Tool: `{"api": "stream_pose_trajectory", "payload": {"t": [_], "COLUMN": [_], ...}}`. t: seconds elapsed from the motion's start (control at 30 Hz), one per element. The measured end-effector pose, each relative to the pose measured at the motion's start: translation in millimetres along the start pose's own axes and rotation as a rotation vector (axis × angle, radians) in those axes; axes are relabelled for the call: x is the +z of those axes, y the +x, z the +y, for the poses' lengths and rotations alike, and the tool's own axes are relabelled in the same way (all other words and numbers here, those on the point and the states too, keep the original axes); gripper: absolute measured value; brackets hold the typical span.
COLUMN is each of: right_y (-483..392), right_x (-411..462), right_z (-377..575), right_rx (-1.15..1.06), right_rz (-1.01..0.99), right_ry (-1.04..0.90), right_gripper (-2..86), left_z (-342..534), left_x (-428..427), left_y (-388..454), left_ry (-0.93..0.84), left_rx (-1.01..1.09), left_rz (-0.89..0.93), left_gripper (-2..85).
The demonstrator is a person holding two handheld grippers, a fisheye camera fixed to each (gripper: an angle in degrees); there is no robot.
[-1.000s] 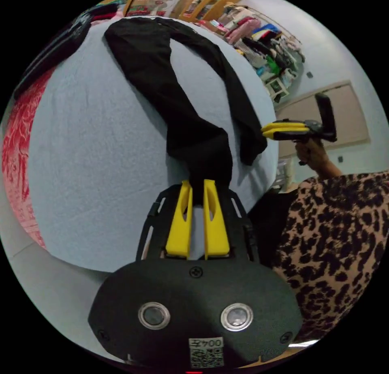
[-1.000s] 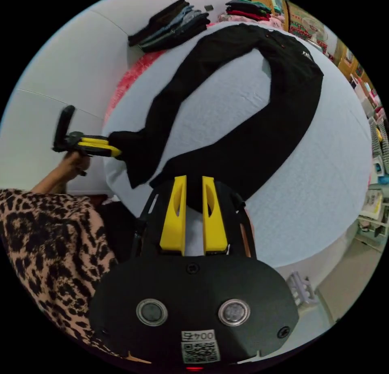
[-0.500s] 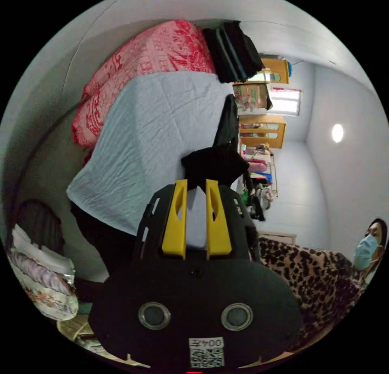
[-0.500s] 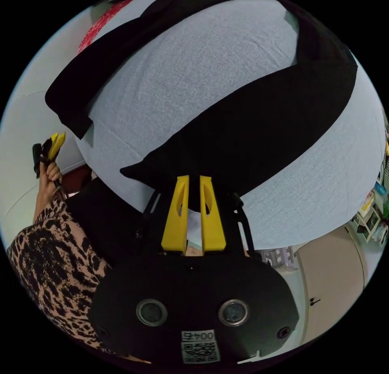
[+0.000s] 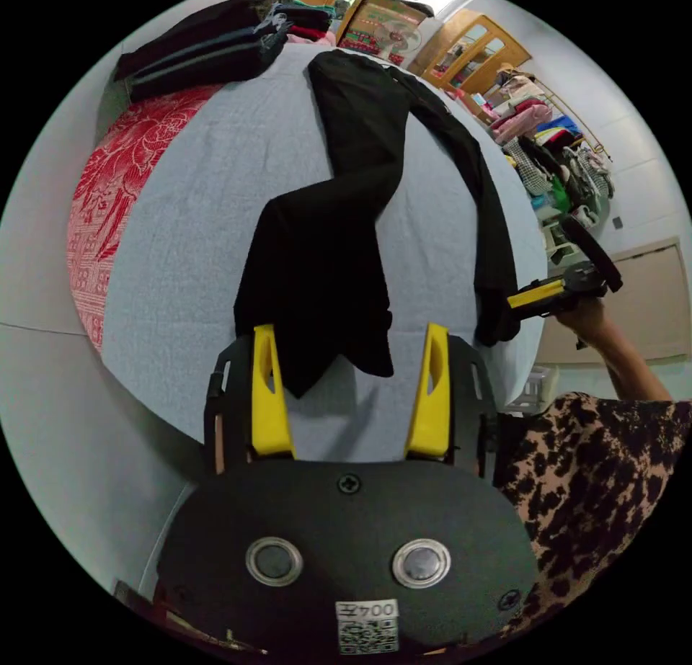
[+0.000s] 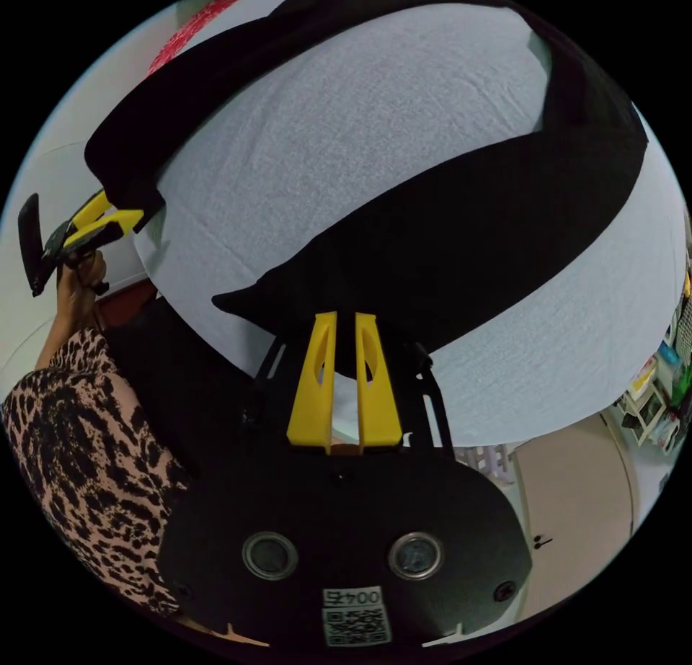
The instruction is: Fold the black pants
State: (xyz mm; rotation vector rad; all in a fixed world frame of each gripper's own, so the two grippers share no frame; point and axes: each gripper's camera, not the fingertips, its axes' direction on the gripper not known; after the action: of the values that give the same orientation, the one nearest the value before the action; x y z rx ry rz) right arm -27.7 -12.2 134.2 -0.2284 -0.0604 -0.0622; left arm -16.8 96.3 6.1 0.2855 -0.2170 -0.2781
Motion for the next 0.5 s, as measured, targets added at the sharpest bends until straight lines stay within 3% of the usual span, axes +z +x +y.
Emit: {"api": "stream_pose_trajectory", "payload": {"t": [0.03, 0.1, 0.23, 0.33, 0.4, 0.5], "right_y": [0, -1, 4, 11, 14, 15], "right_x": [-2, -6, -11, -13, -13, -12], "right_z": [-4, -10, -17, -18, -18, -22], "right_rx": [-0.007, -0.029, -0.069, -0.063, -0.060, -0.089], "right_rz": [0.005, 0.013, 0.006, -0.022, -0.032, -0.022], "right_ry": [-0.012, -0.025, -0.018, 0.003, 0.015, 0.009], "right_gripper": [5.5, 5.5, 5.3, 5.1, 5.1, 5.0], "left_z": [0, 4, 5, 6, 23, 57], "left_x": [-1, -9, -20, -37, -61, -63], "left_y": [-4, -18, -42, -65, -83, -110], "left_ry": [0.007, 0.055, 0.044, 0.004, 0.116, 0.245], "left_rx": [-0.009, -0.015, -0.006, -0.066, -0.163, -0.255], "left_rz": [-0.003, 0.002, 0.092, 0.468, 0.980, 1.192], "left_gripper": [20.5, 8.0, 4.1, 3.6, 3.4, 3.2]}}
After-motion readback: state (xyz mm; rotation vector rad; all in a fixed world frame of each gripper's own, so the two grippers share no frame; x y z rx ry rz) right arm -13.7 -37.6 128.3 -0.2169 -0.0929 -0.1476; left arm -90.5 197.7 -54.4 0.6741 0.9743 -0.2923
